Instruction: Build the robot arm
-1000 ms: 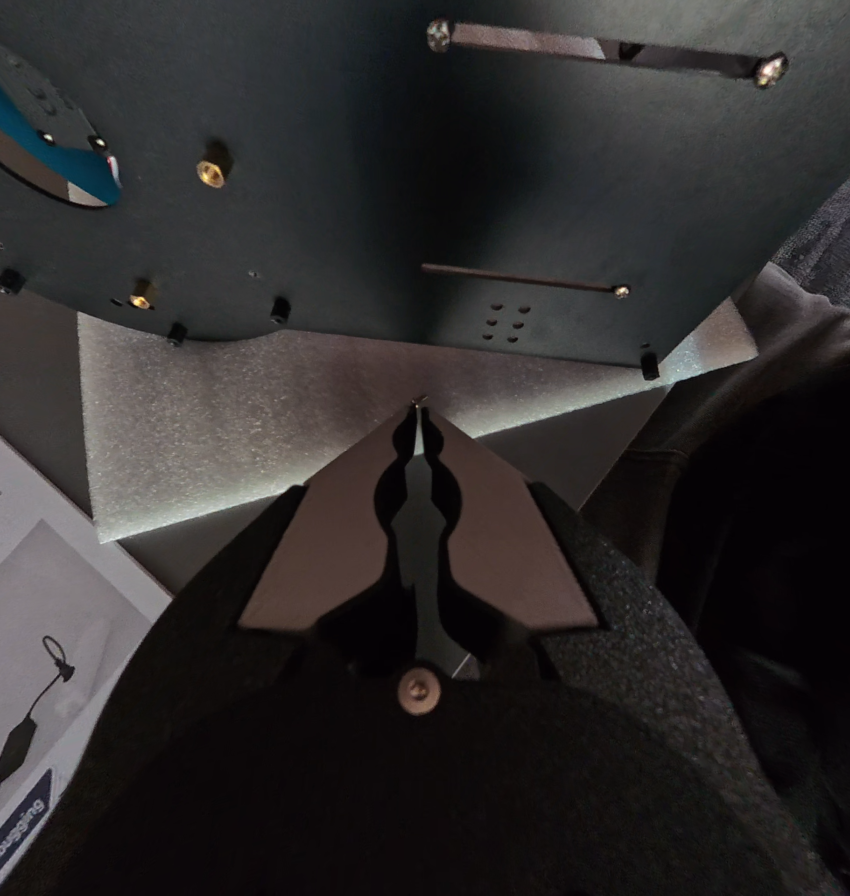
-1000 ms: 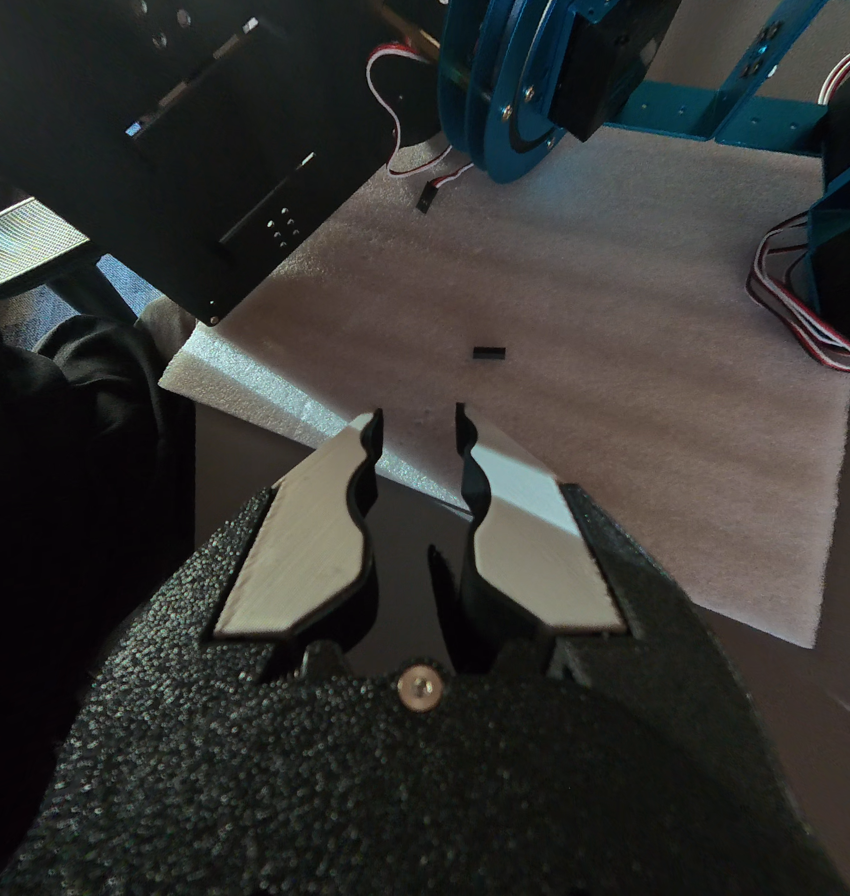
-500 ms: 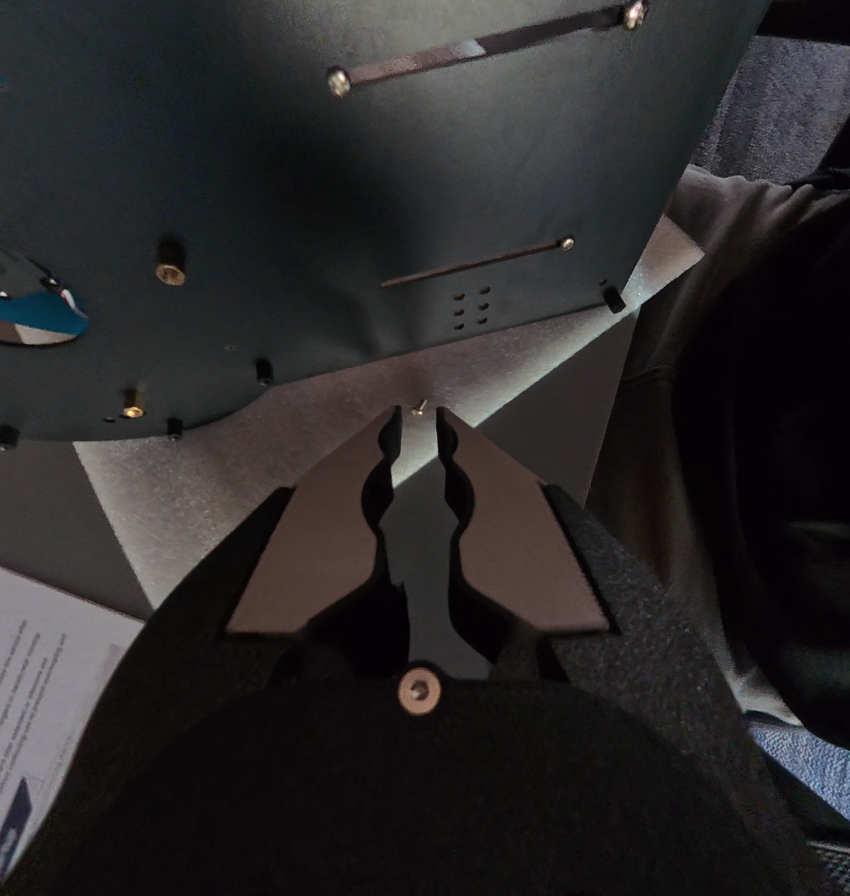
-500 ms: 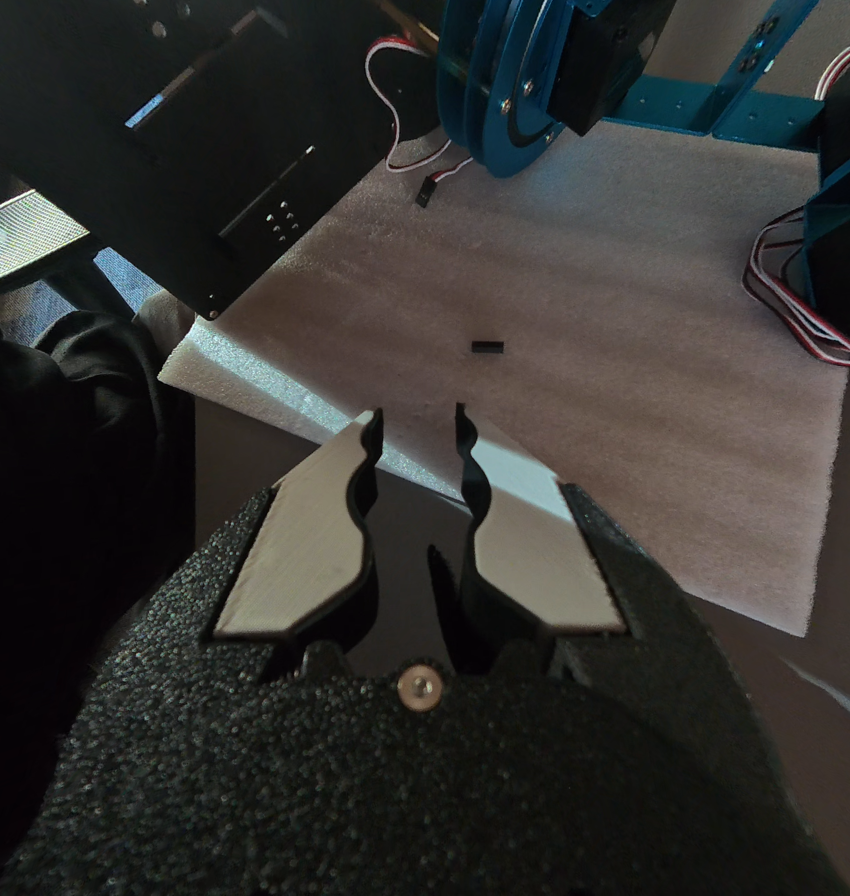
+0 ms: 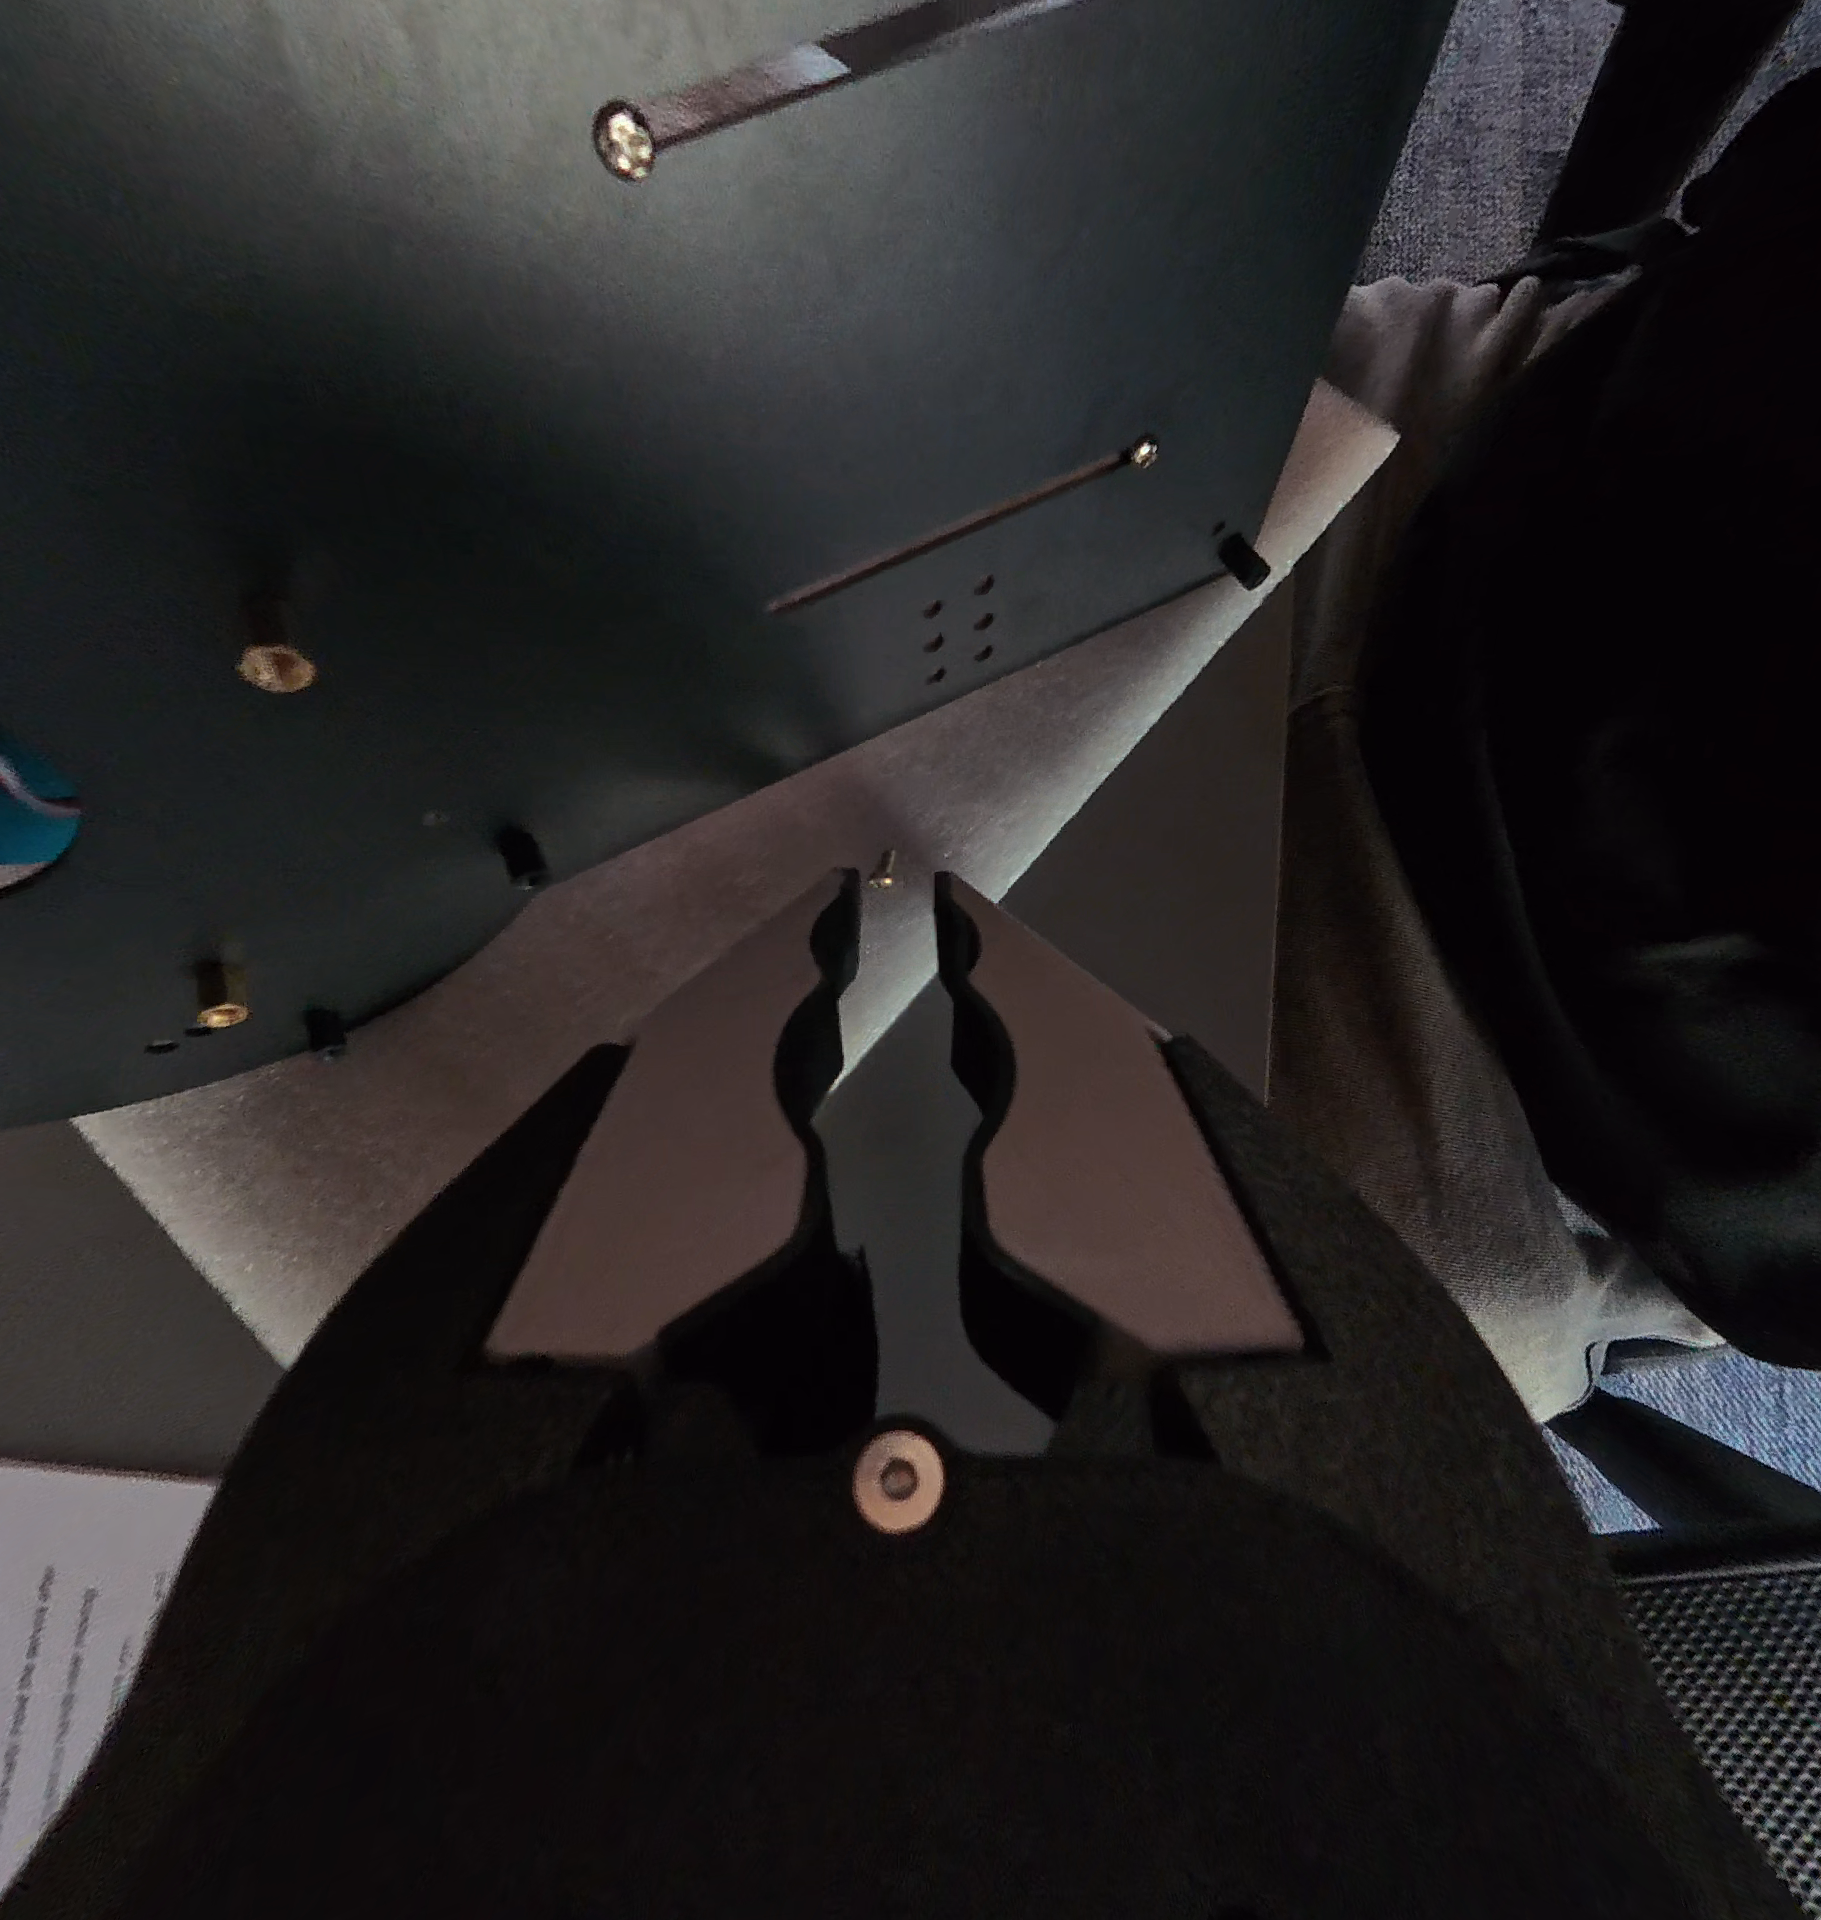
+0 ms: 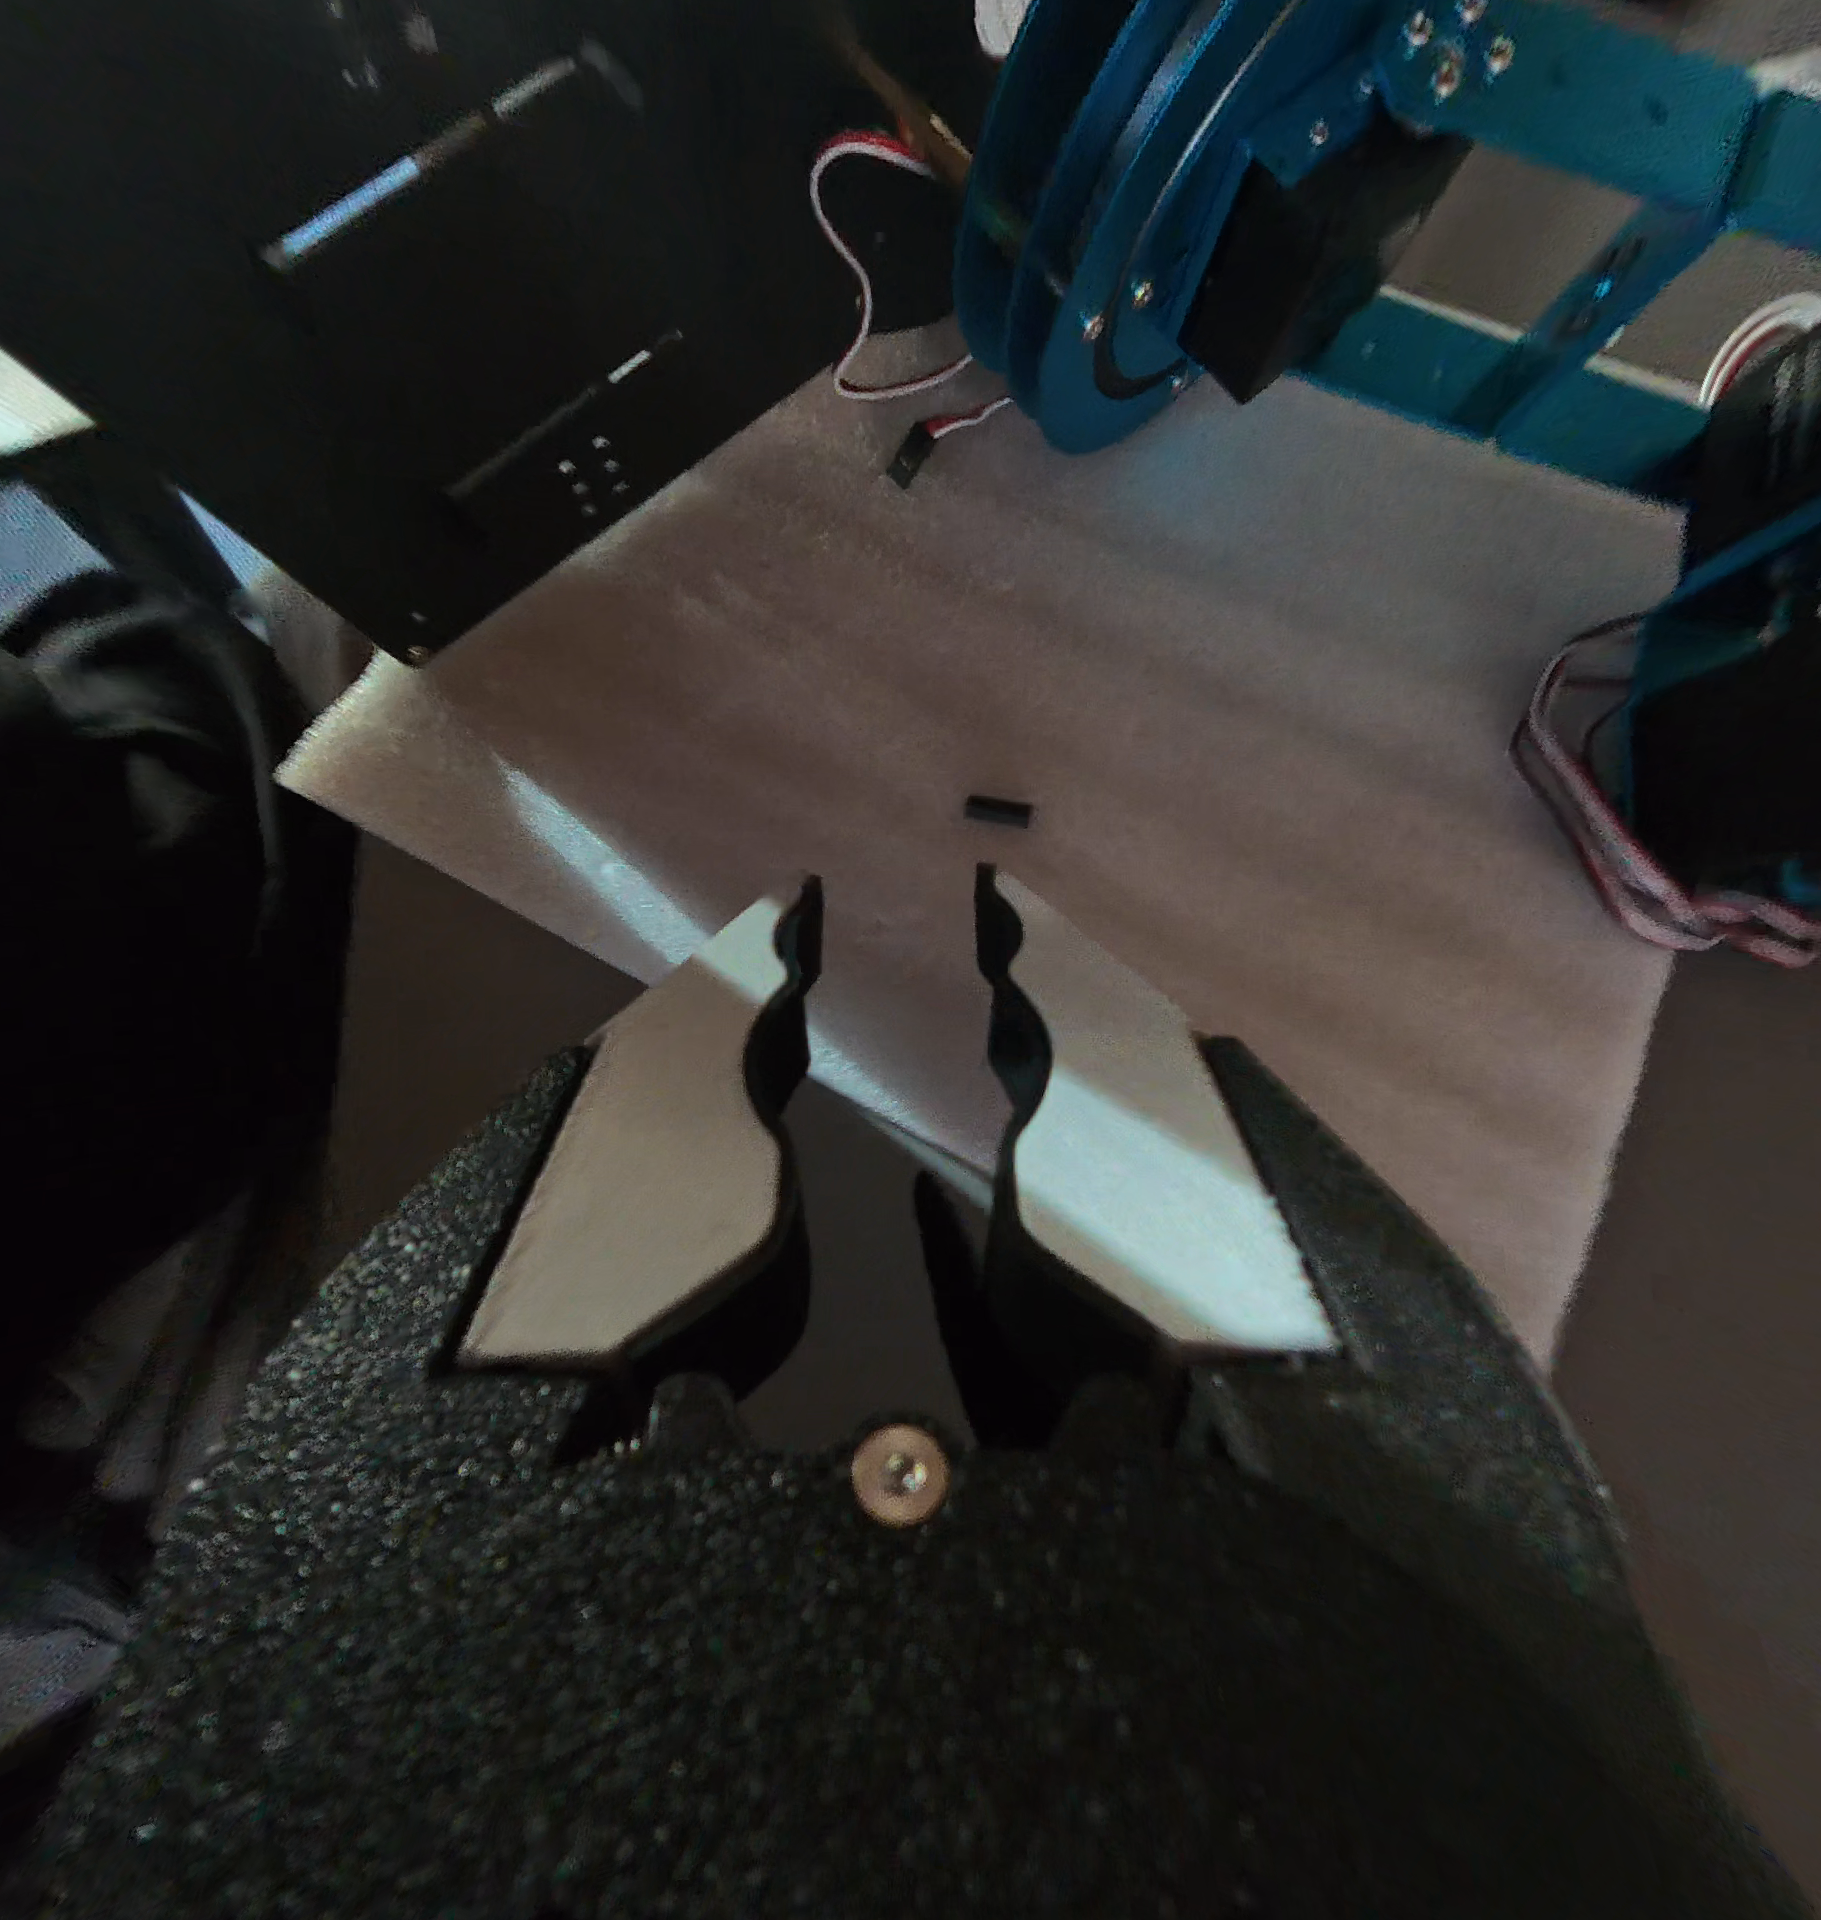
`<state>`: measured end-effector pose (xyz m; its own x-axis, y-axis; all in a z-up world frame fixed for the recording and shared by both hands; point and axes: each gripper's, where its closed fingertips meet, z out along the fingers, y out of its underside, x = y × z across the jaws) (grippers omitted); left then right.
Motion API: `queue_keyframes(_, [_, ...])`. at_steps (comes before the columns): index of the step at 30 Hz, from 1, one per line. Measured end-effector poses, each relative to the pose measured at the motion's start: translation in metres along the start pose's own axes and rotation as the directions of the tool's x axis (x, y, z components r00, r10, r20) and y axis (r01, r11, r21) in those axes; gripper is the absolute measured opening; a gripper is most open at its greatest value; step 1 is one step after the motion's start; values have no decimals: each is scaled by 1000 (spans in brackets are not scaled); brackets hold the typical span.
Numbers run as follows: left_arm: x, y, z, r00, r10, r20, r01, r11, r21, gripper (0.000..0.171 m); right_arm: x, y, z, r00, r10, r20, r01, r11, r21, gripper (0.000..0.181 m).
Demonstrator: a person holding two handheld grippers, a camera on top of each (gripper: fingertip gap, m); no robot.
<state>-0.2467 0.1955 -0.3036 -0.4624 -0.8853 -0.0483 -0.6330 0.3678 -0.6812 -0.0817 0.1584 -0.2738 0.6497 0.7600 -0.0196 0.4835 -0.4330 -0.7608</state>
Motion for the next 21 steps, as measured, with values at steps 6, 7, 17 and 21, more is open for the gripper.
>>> queue_keyframes(6, [1, 1, 1, 1000, -10, -5, 10, 1000, 0, 11, 17, -13, 16, 981, -91, 172, 96, 995, -20, 20])
queue_keyframes(7, [1, 0, 1, 1000, -9, -2, 9, 1000, 3, 10, 18, -12, 17, 975, -121, 188, 130, 991, -34, 20])
queue_keyframes(17, [4, -1, 3, 1000, -29, 12, 29, 1000, 11, 3, 27, 1, 37, 864, -390, 318, 445, 888, -120, 16])
queue_keyframes(21, [7, -3, 4, 998, -53, 33, 52, 998, 22, 0, 27, 6, 42, 857, -361, 367, 427, 897, -117, 14])
